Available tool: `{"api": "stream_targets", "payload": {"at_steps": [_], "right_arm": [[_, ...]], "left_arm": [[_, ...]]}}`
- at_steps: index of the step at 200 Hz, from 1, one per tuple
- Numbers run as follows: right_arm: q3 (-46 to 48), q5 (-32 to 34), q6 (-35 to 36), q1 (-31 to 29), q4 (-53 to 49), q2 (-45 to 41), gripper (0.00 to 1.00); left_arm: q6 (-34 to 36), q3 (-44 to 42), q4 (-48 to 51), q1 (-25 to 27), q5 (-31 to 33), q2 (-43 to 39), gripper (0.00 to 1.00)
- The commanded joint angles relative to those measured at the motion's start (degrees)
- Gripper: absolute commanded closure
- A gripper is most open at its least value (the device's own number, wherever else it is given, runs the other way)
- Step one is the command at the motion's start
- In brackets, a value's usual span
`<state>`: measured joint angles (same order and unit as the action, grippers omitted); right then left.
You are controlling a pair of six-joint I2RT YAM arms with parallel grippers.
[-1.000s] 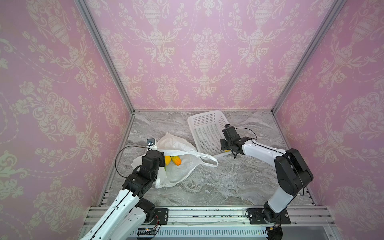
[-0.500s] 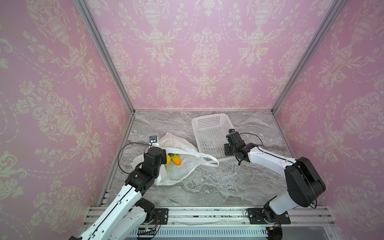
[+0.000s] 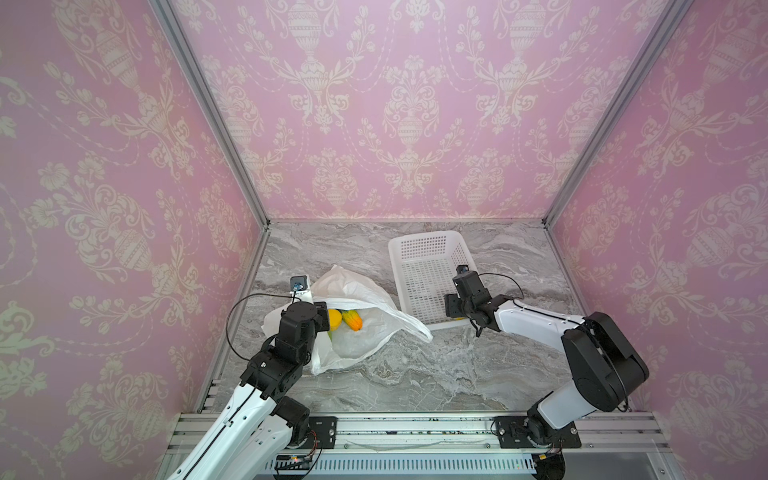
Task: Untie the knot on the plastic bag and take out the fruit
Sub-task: 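Lower the yellow fruit into the white basket with the right gripper, then reach the right gripper back into the bag held by the left gripper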
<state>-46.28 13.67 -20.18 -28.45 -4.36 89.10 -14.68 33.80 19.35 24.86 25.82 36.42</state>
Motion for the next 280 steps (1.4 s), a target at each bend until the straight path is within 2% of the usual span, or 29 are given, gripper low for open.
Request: {"api": "stream_targets", "payload": {"at_steps": [1, 50, 86, 113, 145, 163, 214, 280], "right_arm": [[2.5, 0.5, -0.6, -0.7, 3.4, -6.7, 0.19], [10.7, 2.3, 3.2, -5.0, 11.7, -22.5, 0.17], [15.1, 2.3, 10.6, -15.3, 17.1, -36.4, 0.25], [15.4, -0.2, 16.5, -25.3, 21.0, -39.1, 0.31], [11.5, -0.3, 23.7, -37.5, 25.0, -31.4, 0.32], [7.5, 0.2, 25.3, -41.1, 26.2, -22.9, 0.33], [-1.3, -2.5, 20.4, -41.1, 32.7, -1.5, 0.36], [-9.1, -0.7, 15.2, -38.9, 34.1, 14.3, 0.38]], "left_arm": [[-0.9, -1.1, 0.5, -0.4, -1.3, 0.4, 1.0], [-1.1, -1.4, 0.5, -0.4, -1.0, 0.9, 1.0], [-1.0, -1.4, 0.3, -0.4, -0.9, 1.0, 1.0], [-0.9, -1.2, -0.1, -0.4, -1.1, 1.8, 1.0], [-0.8, -1.2, -0.4, -0.4, -1.4, 1.9, 1.0], [-0.8, -1.3, -0.3, -0.4, -1.6, 1.8, 1.0], [-0.9, -1.4, -0.5, -0.4, -2.3, 1.9, 1.0], [-0.9, -1.5, -0.2, -0.4, -1.7, 1.1, 1.0]]}}
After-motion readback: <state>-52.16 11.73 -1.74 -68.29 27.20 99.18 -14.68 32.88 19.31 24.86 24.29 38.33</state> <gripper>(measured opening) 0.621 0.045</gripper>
